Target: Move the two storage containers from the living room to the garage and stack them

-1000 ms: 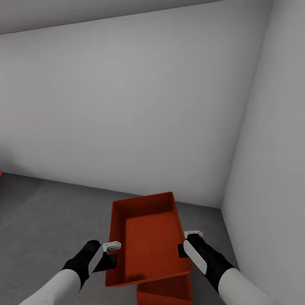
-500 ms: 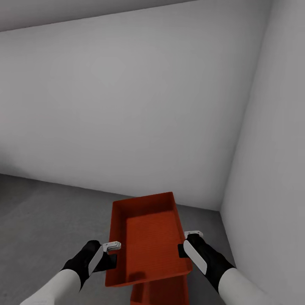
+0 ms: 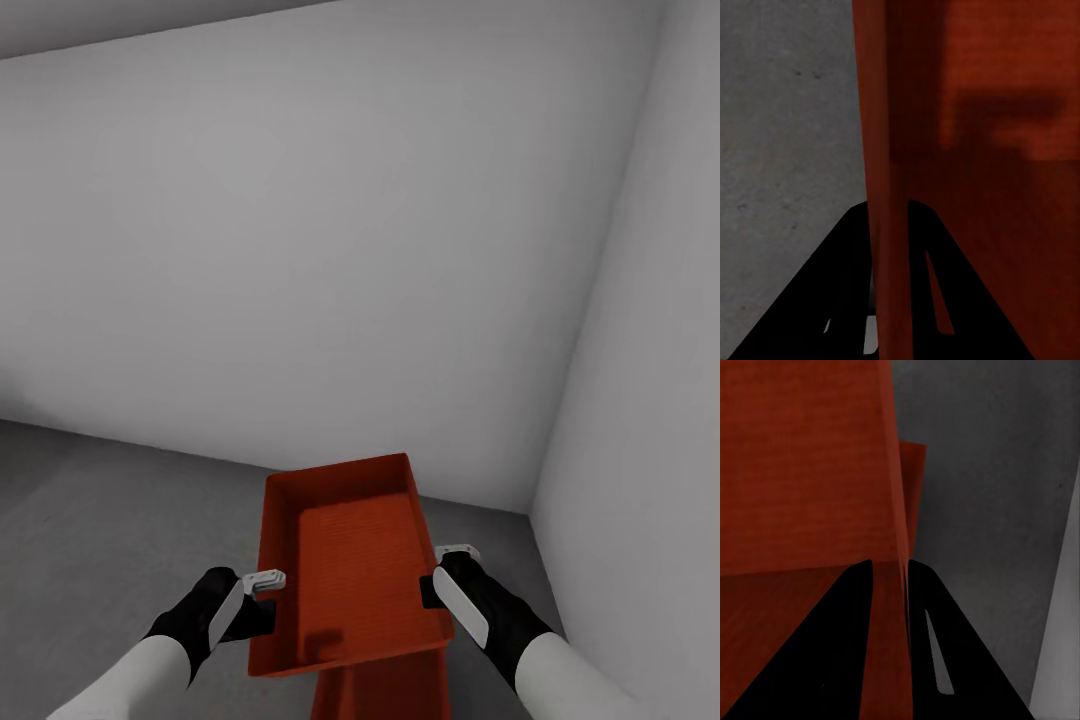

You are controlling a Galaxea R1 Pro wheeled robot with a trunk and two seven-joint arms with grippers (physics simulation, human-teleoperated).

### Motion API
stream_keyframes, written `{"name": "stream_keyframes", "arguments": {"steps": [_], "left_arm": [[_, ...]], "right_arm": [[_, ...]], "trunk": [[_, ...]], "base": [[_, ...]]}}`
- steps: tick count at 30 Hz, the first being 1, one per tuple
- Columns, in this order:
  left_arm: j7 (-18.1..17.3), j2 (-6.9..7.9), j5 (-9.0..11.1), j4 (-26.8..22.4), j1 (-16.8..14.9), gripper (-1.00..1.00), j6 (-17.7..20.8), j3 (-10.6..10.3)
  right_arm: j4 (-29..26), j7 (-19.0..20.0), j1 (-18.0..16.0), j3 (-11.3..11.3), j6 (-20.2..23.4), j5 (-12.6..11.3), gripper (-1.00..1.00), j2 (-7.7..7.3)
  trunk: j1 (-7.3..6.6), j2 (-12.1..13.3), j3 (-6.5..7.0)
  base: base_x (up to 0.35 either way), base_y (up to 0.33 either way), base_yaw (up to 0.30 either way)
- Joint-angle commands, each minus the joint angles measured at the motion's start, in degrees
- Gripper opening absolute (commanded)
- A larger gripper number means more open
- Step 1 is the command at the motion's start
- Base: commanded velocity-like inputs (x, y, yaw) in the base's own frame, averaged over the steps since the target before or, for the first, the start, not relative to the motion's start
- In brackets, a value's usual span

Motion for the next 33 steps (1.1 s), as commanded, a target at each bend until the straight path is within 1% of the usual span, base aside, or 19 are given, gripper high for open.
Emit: {"name": "stream_keyframes", "arguments": {"steps": [1, 6, 17, 27, 33], "left_arm": [[0.24, -0.31, 0.11, -0.13, -0.08, -1.0, 0.28, 0.74], [0.28, -0.31, 0.11, -0.13, -0.08, -1.0, 0.28, 0.71], [0.15, -0.31, 0.11, -0.13, -0.08, -1.0, 0.28, 0.71], [-0.04, -0.31, 0.11, -0.13, -0.08, -1.0, 0.28, 0.71], [-0.06, -0.31, 0.11, -0.13, -0.08, -1.0, 0.28, 0.78]], "right_arm": [[-0.02, -0.47, -0.01, 0.84, 0.09, -1.13, -1.0, 0.02], [-0.02, -0.47, -0.01, 0.84, 0.08, -1.14, -1.0, 0.02], [-0.02, -0.48, -0.01, 0.84, 0.08, -1.13, -1.0, 0.02], [-0.02, -0.48, -0.01, 0.84, 0.08, -1.14, -1.0, 0.02], [-0.02, -0.54, -0.01, 0.84, 0.08, -1.13, -1.0, 0.02]], "trunk": [[0.04, -0.05, -0.07], [0.04, -0.05, -0.07], [0.04, -0.05, -0.07], [0.04, -0.05, 0.15], [0.04, -0.05, 0.19]], "base": [[0.333, 0.0, 0.0], [0.326, -0.057, 0.0], [0.296, -0.125, -0.014], [0.037, -0.016, -0.22], [0.001, 0.0, -0.064]]}}
